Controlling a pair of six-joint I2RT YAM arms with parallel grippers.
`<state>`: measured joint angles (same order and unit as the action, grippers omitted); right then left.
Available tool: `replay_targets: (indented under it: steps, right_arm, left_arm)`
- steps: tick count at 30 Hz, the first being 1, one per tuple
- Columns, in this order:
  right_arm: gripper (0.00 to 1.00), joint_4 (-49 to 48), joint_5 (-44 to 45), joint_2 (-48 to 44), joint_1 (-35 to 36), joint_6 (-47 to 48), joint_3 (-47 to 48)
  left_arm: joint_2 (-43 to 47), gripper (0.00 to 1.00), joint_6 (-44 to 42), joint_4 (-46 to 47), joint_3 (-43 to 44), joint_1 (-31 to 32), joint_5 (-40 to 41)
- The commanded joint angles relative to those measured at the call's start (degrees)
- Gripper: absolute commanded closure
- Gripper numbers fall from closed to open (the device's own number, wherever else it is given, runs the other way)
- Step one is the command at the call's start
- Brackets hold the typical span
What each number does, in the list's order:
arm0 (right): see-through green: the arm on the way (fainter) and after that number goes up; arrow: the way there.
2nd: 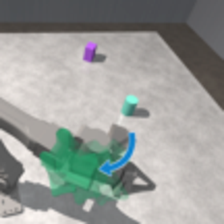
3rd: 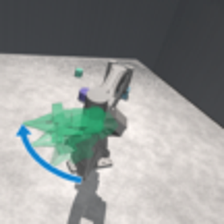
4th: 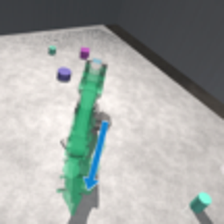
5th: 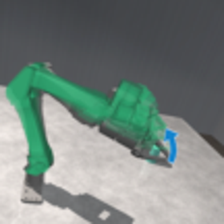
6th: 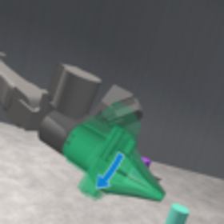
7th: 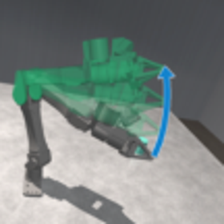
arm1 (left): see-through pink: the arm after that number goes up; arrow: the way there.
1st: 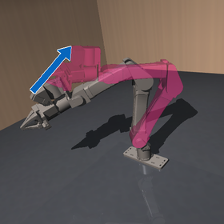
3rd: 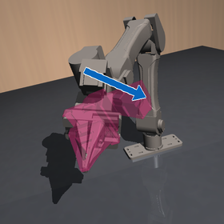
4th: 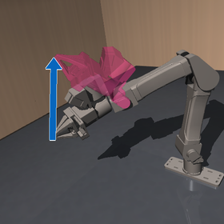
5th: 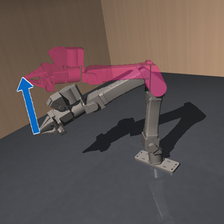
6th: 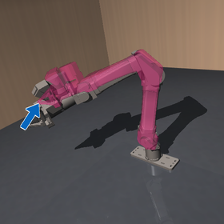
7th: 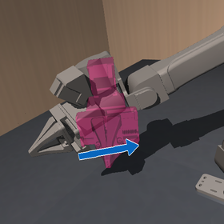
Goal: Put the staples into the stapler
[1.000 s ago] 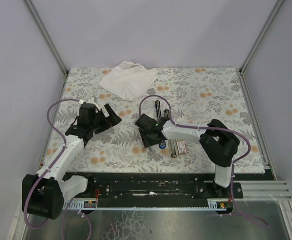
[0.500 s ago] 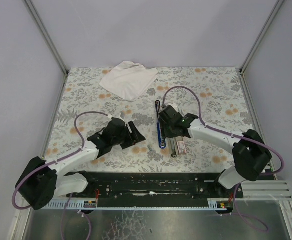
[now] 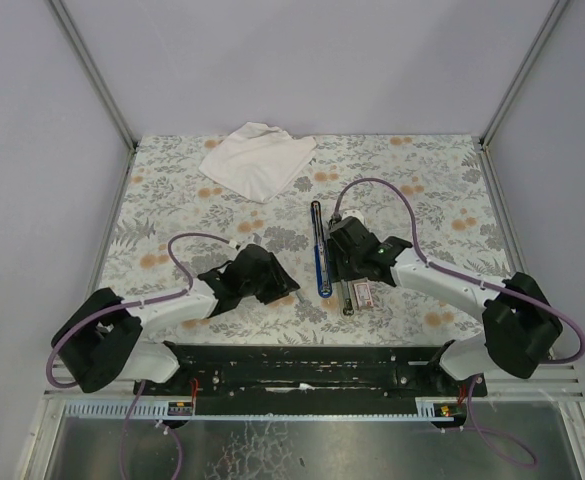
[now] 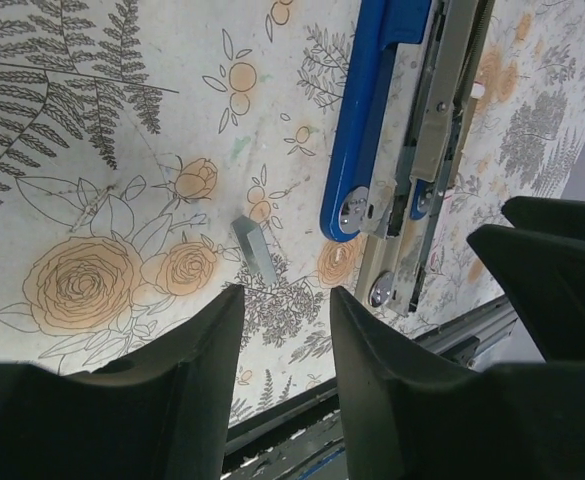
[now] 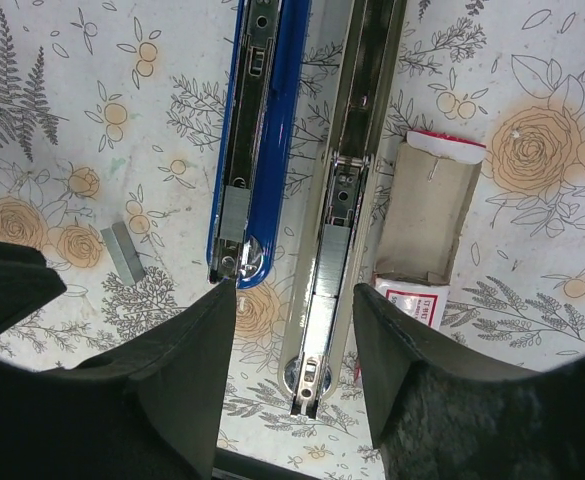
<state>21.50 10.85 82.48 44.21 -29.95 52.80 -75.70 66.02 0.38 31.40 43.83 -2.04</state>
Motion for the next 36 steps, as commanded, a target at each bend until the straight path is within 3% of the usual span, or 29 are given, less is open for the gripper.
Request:
replay_targets:
  steps: [1, 26, 36]
  right_arm:
    - [0.42, -1.8, -0.7, -2.7, -0.5, 0.7, -0.7]
    - [0.40, -0.9, -0.8, -2.5, -0.5, 0.6, 0.2]
    - [0.40, -0.6, -0.9, -1.4, -0.5, 0.7, 0.7]
  left_arm:
    - [-2.3, 0.62, 1.7, 5.1, -0.7, 0.3, 1.8]
    - [-10.7, 0.75, 0.4, 11.2, -0.5, 0.2, -0.1]
    - [-12.0, 0.85, 0.6, 12.8, -0.5, -0.4, -1.2]
